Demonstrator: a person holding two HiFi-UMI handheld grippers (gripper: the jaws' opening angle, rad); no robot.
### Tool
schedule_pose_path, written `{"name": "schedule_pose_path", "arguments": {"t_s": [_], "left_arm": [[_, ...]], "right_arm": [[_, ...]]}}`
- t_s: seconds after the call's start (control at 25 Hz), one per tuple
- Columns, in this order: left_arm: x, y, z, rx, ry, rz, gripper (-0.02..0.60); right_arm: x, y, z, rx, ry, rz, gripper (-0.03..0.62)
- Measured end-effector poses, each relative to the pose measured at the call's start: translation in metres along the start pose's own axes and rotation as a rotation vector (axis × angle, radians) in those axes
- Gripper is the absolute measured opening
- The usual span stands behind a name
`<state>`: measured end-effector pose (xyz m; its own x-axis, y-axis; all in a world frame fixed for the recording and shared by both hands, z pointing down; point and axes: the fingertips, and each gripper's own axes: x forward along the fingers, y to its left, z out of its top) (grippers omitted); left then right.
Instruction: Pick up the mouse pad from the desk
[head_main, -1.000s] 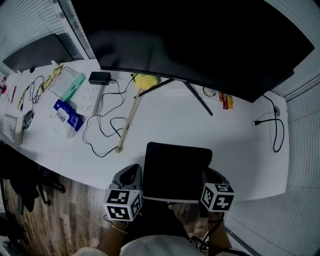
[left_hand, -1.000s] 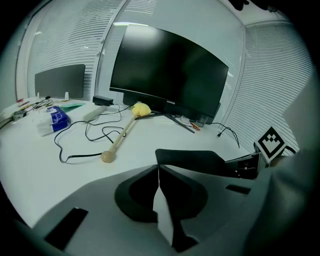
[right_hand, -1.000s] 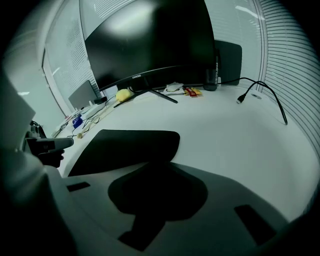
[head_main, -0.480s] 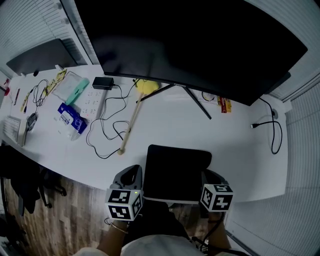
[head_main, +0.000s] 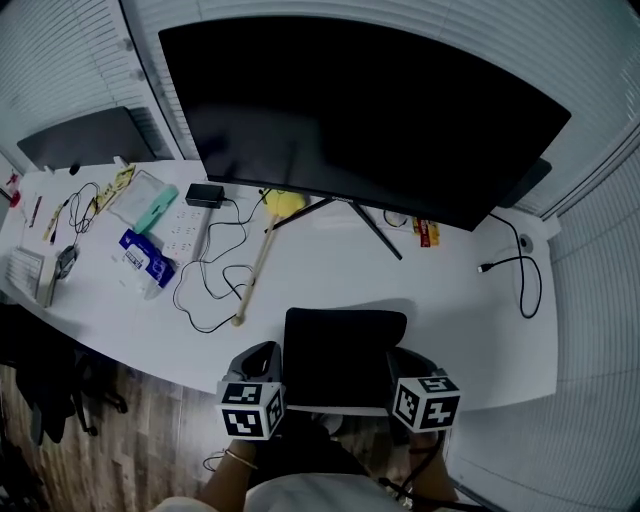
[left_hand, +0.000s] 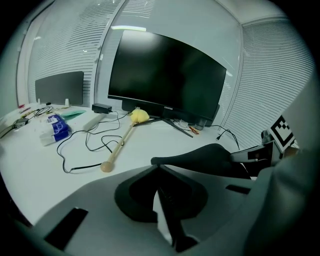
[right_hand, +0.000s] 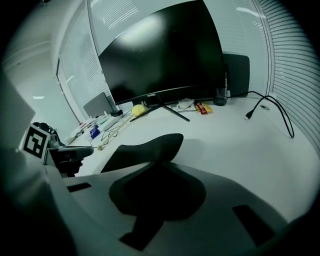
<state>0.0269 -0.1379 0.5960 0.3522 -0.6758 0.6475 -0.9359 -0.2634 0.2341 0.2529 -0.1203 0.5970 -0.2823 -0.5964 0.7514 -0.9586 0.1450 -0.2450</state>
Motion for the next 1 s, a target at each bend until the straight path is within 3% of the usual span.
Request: {"name": "schedule_pose_path", "arguments": {"t_s": [1.0], "left_arm": [[-0.026,-0.021,0.094,0.065,-0.233,-0.031,0.021]], "right_arm": [[-0.072,0.038,0.14,-0.248,-0.347,0.052,0.055]]}}
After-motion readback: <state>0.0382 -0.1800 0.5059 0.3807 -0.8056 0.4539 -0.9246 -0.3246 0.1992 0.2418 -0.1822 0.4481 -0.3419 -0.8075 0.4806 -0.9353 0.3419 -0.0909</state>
